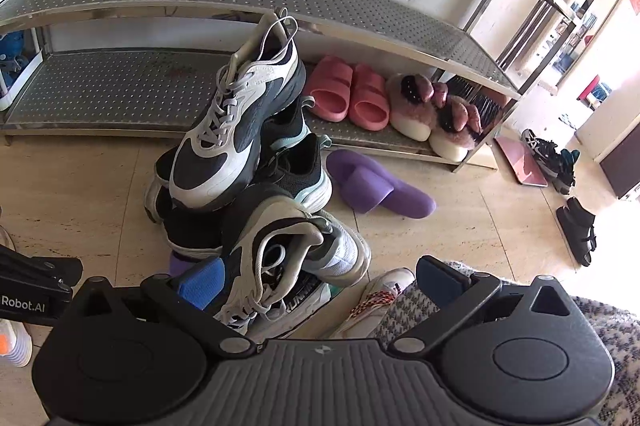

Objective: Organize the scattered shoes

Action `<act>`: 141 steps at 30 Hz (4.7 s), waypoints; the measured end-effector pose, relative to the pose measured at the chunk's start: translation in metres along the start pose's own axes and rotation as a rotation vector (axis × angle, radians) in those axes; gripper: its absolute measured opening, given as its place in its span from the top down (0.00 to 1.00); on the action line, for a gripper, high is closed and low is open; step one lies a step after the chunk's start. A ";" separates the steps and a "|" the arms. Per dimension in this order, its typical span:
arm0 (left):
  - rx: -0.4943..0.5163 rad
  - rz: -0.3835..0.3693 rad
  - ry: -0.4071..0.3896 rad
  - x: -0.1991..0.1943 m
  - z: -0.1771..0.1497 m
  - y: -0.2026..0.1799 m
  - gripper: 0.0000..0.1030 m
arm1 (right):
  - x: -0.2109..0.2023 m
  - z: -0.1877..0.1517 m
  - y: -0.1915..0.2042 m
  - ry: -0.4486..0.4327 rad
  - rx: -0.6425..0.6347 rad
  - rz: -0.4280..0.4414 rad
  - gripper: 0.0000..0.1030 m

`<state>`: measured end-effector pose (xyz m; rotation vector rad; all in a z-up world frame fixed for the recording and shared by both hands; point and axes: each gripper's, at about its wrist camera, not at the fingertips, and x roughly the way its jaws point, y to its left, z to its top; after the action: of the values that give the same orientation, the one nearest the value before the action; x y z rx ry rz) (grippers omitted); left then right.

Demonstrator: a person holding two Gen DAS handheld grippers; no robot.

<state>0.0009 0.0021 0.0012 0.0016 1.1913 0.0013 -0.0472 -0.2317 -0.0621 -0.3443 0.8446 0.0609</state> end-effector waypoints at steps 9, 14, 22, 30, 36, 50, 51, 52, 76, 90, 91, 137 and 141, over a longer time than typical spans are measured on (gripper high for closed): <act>-0.003 0.015 0.000 0.001 -0.002 -0.003 0.01 | 0.001 -0.002 0.000 0.008 0.012 0.016 0.01; -0.009 0.016 -0.004 0.005 -0.009 -0.006 0.01 | 0.002 0.001 0.000 0.020 0.017 0.024 0.01; -0.014 0.014 -0.008 0.004 -0.015 -0.009 0.01 | 0.001 0.000 0.000 0.023 0.016 0.025 0.01; -0.018 0.010 -0.005 0.003 -0.011 -0.005 0.01 | 0.002 -0.001 0.001 0.022 0.019 0.025 0.01; -0.022 0.013 -0.007 0.001 -0.019 -0.009 0.01 | 0.002 -0.001 0.001 0.023 0.020 0.025 0.01; -0.013 0.011 0.005 0.003 -0.007 -0.004 0.01 | 0.002 -0.001 0.001 0.023 0.024 0.026 0.01; -0.013 0.011 0.005 0.002 -0.007 -0.004 0.01 | 0.002 -0.001 0.001 0.023 0.024 0.025 0.01; -0.014 0.011 0.004 0.002 -0.007 -0.004 0.01 | 0.001 -0.001 0.001 0.023 0.024 0.025 0.01; 0.105 0.056 -0.028 0.004 0.072 0.003 0.05 | 0.036 0.059 -0.015 0.141 0.135 0.248 0.01; 0.026 0.029 -0.057 0.032 0.140 0.017 0.05 | 0.100 0.133 -0.021 0.214 0.282 0.293 0.72; 0.007 0.018 -0.054 0.034 0.144 0.018 0.05 | 0.102 0.139 -0.022 0.200 0.297 0.305 0.72; -0.402 0.220 -0.011 -0.011 0.048 0.296 0.10 | 0.134 0.164 0.340 0.421 0.027 0.576 0.84; -0.411 0.250 0.018 -0.008 0.045 0.307 0.10 | 0.161 0.181 0.381 0.445 0.106 0.596 0.70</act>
<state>0.0401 0.3095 0.0261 -0.2110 1.1844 0.4663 0.1188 0.1722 -0.1751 0.0086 1.3660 0.5061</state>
